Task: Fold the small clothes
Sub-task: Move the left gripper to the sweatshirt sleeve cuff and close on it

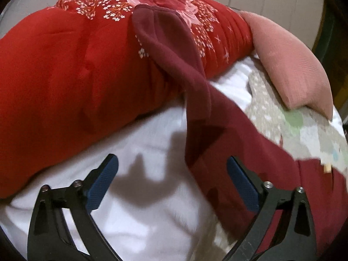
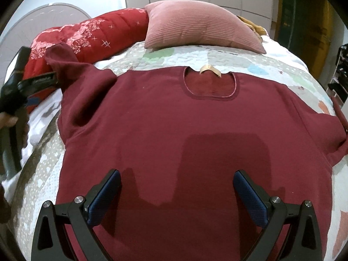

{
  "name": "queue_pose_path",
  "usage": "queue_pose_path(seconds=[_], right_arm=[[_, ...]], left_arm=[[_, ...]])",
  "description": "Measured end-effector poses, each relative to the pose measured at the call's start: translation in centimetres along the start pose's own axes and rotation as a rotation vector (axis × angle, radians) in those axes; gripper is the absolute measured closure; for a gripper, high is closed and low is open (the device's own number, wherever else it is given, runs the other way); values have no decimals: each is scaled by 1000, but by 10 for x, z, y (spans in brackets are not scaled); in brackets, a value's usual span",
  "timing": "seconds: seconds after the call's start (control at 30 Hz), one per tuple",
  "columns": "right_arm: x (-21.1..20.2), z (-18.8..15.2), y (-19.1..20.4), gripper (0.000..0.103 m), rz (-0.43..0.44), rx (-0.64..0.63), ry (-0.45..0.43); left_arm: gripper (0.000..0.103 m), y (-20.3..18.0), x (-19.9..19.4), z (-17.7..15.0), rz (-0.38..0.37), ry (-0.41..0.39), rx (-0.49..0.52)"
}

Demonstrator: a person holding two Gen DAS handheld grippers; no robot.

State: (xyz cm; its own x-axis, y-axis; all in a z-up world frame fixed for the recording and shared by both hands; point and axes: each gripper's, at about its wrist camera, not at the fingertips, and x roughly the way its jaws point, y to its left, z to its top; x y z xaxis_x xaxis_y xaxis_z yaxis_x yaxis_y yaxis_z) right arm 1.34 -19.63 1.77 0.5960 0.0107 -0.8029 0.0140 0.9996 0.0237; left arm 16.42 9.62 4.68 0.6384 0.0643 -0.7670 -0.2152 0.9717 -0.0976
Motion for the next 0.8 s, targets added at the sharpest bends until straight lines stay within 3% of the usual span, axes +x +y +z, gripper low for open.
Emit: queue_pose_path(seconds=[0.1,0.2,0.3,0.37,0.43,0.47,0.73,0.8], right_arm=[[0,-1,-1,0,7,5,0],[1,-1,-1,0,9,5,1],[1,-1,-1,0,9,5,4],[1,-1,-1,0,9,5,3],[1,-1,-2,0,12,7,3],[1,-1,-2,0,14,11,2],[-15,0,-16,0,26,66,-16],[-21,-1,-18,0,25,77,-24]], left_arm=[[10,2,8,10,-32,-15,-55],[27,3,20,21,-40,-14,-112],[49,4,34,30,-52,10,-146],[76,4,38,33,-87,20,-154],[79,3,38,34,-124,30,-164],[88,2,34,34,-131,29,-158],[94,-19,-52,15,-376,-35,-51],[94,-26,-67,10,-382,-70,-17]])
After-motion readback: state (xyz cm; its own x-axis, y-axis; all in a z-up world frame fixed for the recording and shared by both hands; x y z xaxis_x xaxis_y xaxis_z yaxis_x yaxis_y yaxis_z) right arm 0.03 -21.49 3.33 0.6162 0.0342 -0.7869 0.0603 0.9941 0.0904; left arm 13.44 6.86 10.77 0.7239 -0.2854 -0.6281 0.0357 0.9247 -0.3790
